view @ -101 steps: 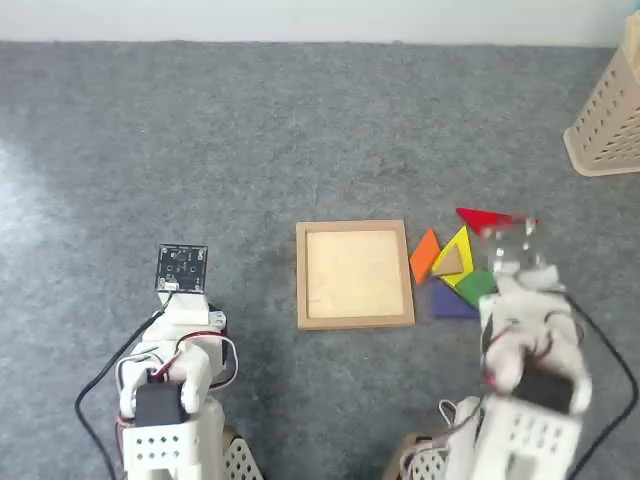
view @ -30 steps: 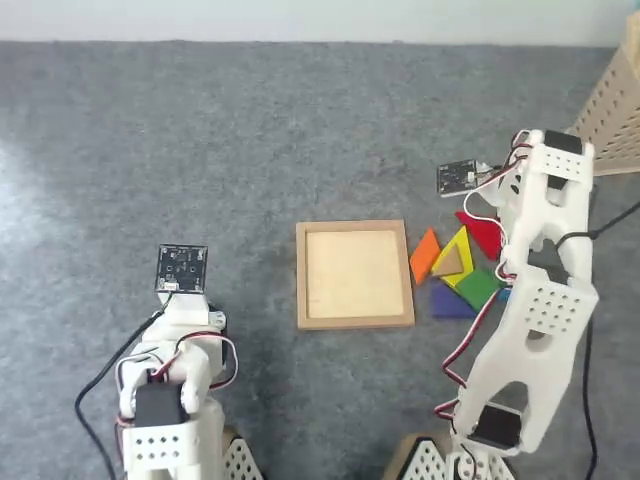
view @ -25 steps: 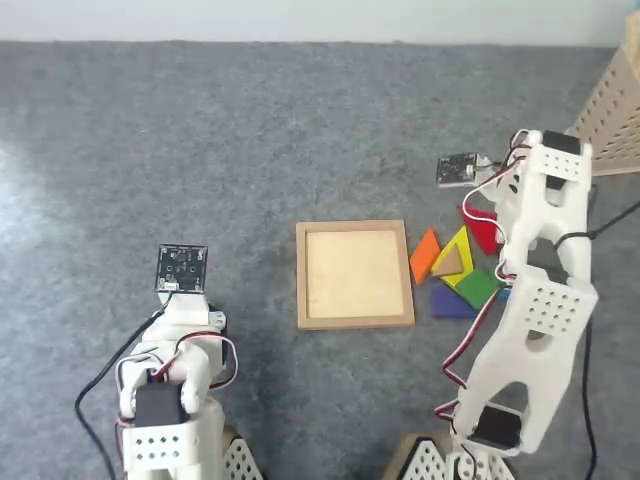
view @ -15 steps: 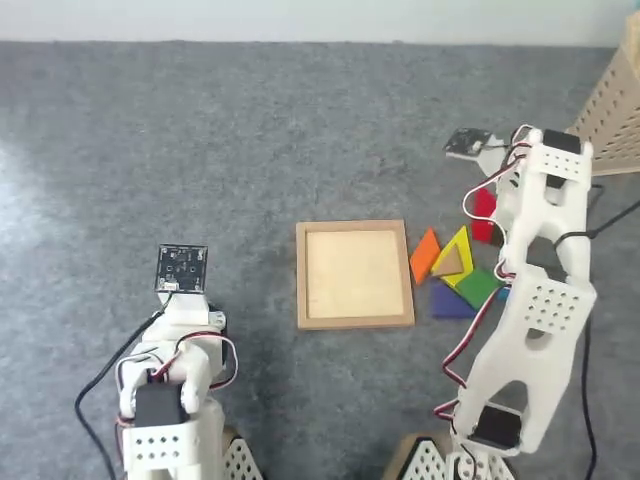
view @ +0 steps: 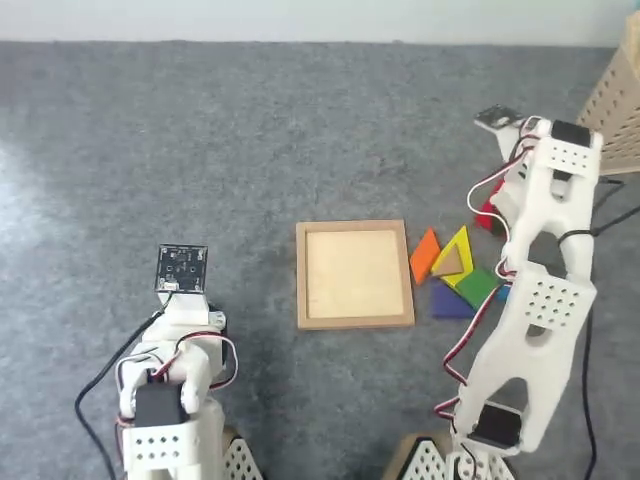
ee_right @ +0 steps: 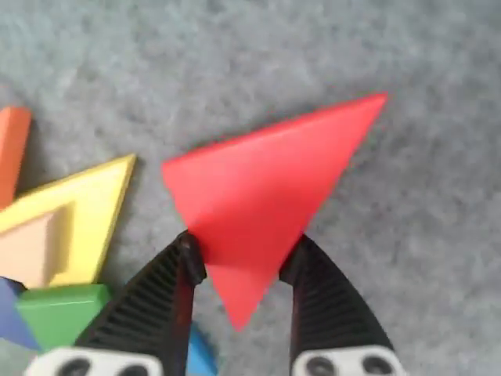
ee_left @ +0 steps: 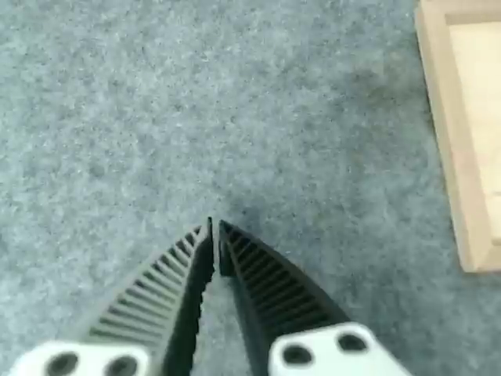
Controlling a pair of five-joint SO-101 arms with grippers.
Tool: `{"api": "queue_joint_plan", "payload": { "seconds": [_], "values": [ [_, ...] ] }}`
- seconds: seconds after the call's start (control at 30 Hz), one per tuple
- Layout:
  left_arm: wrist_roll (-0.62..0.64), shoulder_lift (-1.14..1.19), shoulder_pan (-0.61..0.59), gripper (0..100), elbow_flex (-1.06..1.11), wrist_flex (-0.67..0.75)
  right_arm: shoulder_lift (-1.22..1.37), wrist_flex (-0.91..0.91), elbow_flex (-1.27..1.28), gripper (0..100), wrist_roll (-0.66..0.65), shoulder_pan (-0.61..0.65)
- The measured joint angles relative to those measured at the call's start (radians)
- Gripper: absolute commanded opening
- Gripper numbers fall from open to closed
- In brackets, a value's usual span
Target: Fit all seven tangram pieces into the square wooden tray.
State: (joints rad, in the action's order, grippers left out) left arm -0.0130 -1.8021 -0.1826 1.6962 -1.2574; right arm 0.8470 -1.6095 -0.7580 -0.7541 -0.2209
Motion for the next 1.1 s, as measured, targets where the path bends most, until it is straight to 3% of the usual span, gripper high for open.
{"api": "queue_joint_plan", "payload": {
  "seconds": [0.2, 0.5, 1.1],
  "values": [
    [0.000, 0.000, 0.000, 1, 0.000, 0.000, 0.008, -0.044, -0.063, 1.2, 0.112, -0.009],
    [0.000, 0.000, 0.000, 1, 0.000, 0.000, 0.009, -0.095, -0.098, 3.2, 0.143, -0.006],
    [0.000, 0.000, 0.000, 1, 0.000, 0.000, 0.005, -0.143, -0.152, 0.6, 0.445, 0.063]
  ]
}}
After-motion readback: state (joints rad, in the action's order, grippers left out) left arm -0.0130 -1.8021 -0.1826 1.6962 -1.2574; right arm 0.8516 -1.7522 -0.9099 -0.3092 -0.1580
